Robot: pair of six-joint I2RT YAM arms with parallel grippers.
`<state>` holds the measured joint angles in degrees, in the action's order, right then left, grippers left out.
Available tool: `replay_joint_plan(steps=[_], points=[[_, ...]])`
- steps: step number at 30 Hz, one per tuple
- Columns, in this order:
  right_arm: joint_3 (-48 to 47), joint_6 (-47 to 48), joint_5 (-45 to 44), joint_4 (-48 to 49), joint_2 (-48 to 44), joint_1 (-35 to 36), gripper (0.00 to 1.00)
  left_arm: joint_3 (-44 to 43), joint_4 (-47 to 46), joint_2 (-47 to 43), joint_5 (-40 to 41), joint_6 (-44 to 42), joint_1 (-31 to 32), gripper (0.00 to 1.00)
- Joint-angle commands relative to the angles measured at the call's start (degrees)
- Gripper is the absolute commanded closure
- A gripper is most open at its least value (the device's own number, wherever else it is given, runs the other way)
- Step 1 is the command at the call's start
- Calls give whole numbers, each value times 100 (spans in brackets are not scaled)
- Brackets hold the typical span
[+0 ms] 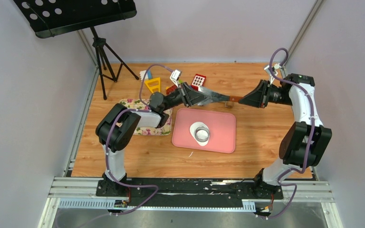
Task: Roll out the dumpling wrappers from the dough
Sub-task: Pick up the spatula from the center of the board, then remove the dumpling wrapper from the work surface.
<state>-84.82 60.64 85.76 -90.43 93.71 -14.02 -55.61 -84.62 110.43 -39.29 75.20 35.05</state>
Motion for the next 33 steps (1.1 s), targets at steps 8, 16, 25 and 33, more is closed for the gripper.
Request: replay_joint_plan(steps=[8, 16, 25, 33], points=[[96, 104, 994, 170, -412, 100, 100, -303, 836, -83, -316, -306, -192, 0], [-71, -47, -183, 156, -661, -500, 100, -599, 3087, -908, -835, -2124, -983, 0], [2079, -2799, -2764, 3466, -2172, -608, 100, -1115, 8607, -1575, 1031, -6515, -1154, 0], [2767, -3619, -2899, 3927, -2102, -417, 100, -825, 8586, -1178, 1614, -6617, -1109, 0]])
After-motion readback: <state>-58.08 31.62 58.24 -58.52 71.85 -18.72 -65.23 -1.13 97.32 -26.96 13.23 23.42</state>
